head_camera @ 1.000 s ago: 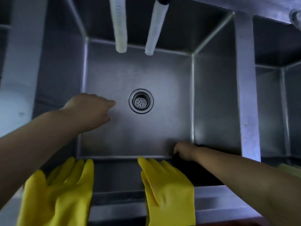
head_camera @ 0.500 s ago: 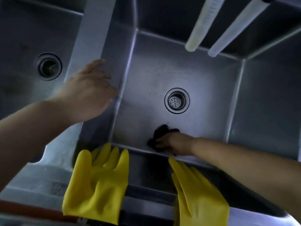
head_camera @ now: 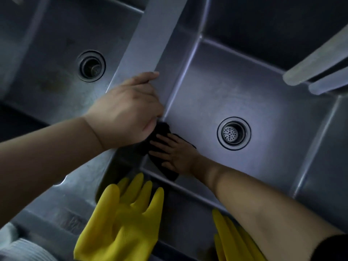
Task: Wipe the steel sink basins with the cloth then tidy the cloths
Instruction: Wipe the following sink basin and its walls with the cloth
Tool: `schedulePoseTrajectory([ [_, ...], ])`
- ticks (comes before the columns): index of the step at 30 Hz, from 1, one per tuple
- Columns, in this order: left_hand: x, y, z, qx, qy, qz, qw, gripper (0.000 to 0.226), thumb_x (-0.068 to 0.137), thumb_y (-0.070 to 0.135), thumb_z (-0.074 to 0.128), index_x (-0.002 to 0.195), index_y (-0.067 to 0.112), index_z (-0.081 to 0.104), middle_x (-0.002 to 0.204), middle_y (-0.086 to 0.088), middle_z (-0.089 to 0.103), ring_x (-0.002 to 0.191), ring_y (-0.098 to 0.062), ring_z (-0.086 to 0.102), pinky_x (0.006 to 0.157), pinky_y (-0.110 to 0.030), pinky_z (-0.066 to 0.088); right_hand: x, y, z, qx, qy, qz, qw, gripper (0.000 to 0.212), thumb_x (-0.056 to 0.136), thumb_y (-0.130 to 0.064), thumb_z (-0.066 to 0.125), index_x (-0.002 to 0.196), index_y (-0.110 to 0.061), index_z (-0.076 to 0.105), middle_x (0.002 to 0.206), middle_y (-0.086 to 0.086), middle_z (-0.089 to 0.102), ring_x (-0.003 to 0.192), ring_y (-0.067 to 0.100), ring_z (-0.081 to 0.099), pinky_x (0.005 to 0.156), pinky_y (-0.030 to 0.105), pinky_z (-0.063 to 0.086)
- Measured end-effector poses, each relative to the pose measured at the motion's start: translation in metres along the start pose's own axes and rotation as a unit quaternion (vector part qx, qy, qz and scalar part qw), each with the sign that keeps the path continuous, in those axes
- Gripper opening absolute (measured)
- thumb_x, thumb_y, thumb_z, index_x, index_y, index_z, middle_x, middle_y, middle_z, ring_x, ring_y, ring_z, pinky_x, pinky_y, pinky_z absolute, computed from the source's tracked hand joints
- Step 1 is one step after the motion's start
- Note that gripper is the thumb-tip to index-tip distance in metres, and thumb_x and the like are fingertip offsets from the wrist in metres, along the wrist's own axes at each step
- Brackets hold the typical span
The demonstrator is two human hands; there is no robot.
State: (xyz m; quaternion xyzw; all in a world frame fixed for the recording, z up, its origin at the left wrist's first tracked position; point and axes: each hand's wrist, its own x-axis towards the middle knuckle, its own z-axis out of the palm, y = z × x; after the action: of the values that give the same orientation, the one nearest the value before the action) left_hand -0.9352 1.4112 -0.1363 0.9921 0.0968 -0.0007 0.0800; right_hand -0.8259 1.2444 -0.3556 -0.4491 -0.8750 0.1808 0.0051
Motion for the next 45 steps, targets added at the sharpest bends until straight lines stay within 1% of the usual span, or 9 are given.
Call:
schedulePoseTrajectory([
  [4, -0.001, -0.001, 0.002, 0.013, -0.002, -0.005, 1.000, 0.025, 0.078, 0.011, 0.045, 0.074, 0.012, 0.070, 0.073, -0.006, 0.066, 0.079, -0.025, 0.063, 0.117, -0.035, 0.021, 0.003, 0.028, -0.002, -0.032, 0.028, 0.006, 0.999, 0.052, 0.092, -0.041, 0.040, 0.140, -0.024, 0.046, 0.148, 0.005, 0.040, 0.139, 0.034, 0.031, 0.113, 0.050, 0.017],
  [13, -0.001, -0.002, 0.004, -0.006, 0.018, -0.004, 1.000, 0.032, 0.088, 0.015, 0.041, 0.071, 0.010, 0.069, 0.076, -0.008, 0.067, 0.081, -0.028, 0.066, 0.115, -0.039, 0.027, 0.007, 0.163, -0.053, -0.090, 0.050, 0.198, 0.975, 0.060, 0.092, -0.044, 0.032, 0.147, -0.022, 0.031, 0.154, 0.012, 0.028, 0.143, 0.037, 0.019, 0.113, 0.048, 0.016],
  [18, -0.002, -0.002, 0.002, -0.003, 0.011, 0.005, 1.000, 0.021, 0.082, 0.012, 0.051, 0.071, 0.010, 0.068, 0.076, -0.008, 0.067, 0.082, -0.027, 0.067, 0.115, -0.039, 0.026, -0.005, 0.203, -0.072, -0.050, 0.077, 0.400, 0.912, 0.062, 0.092, -0.043, 0.026, 0.150, -0.024, 0.019, 0.159, 0.010, 0.011, 0.146, 0.032, 0.002, 0.116, 0.046, 0.002],
  [22, 0.000, 0.000, 0.000, -0.010, 0.013, 0.002, 1.000, 0.020, 0.079, 0.010, 0.050, 0.071, 0.010, 0.069, 0.075, -0.008, 0.068, 0.081, -0.028, 0.067, 0.115, -0.039, 0.027, -0.019, 0.172, -0.065, -0.022, 0.081, 0.485, 0.871, 0.061, 0.095, -0.041, 0.029, 0.151, -0.024, 0.015, 0.159, 0.013, 0.007, 0.145, 0.035, -0.002, 0.116, 0.047, -0.002],
  [28, 0.000, 0.003, -0.004, -0.014, -0.001, -0.007, 1.000, 0.026, 0.081, 0.012, 0.046, 0.079, 0.011, 0.072, 0.080, -0.008, 0.069, 0.081, -0.026, 0.066, 0.115, -0.039, 0.028, -0.045, 0.077, -0.029, -0.008, 0.057, 0.379, 0.924, 0.062, 0.089, -0.043, 0.035, 0.146, -0.021, 0.033, 0.154, 0.019, 0.024, 0.141, 0.043, 0.017, 0.109, 0.054, 0.021],
  [34, 0.001, 0.006, -0.008, -0.009, -0.021, -0.009, 1.000, 0.031, 0.076, 0.010, 0.047, 0.092, 0.009, 0.073, 0.088, -0.010, 0.070, 0.089, -0.026, 0.066, 0.114, -0.041, 0.029, -0.078, -0.013, 0.013, -0.006, 0.006, 0.173, 0.985, 0.066, 0.086, -0.051, 0.039, 0.146, -0.026, 0.031, 0.153, 0.014, 0.029, 0.141, 0.039, 0.016, 0.111, 0.054, 0.015],
  [38, 0.001, 0.006, -0.009, -0.008, -0.030, -0.020, 0.999, 0.037, 0.081, 0.014, 0.040, 0.096, 0.010, 0.073, 0.092, -0.009, 0.070, 0.093, -0.025, 0.065, 0.114, -0.042, 0.029, -0.088, -0.010, 0.017, -0.009, 0.005, 0.100, 0.995, 0.071, 0.085, -0.061, 0.042, 0.146, -0.027, 0.032, 0.153, 0.011, 0.029, 0.142, 0.038, 0.016, 0.112, 0.053, 0.015],
  [41, 0.001, 0.007, -0.009, -0.012, -0.027, -0.022, 0.999, 0.037, 0.082, 0.014, 0.040, 0.096, 0.009, 0.073, 0.092, -0.010, 0.071, 0.094, -0.025, 0.066, 0.114, -0.042, 0.029, -0.077, 0.016, 0.007, -0.011, 0.033, 0.130, 0.991, 0.069, 0.084, -0.058, 0.044, 0.145, -0.026, 0.033, 0.153, 0.010, 0.030, 0.142, 0.037, 0.017, 0.112, 0.053, 0.016],
  [45, 0.001, 0.008, -0.009, -0.012, -0.023, -0.015, 1.000, 0.034, 0.079, 0.013, 0.044, 0.095, 0.008, 0.074, 0.094, -0.011, 0.072, 0.096, -0.025, 0.067, 0.113, -0.042, 0.030, -0.053, 0.066, -0.018, -0.001, 0.053, 0.263, 0.963, 0.070, 0.085, -0.056, 0.040, 0.147, -0.024, 0.031, 0.155, 0.012, 0.026, 0.143, 0.038, 0.016, 0.110, 0.054, 0.021],
])
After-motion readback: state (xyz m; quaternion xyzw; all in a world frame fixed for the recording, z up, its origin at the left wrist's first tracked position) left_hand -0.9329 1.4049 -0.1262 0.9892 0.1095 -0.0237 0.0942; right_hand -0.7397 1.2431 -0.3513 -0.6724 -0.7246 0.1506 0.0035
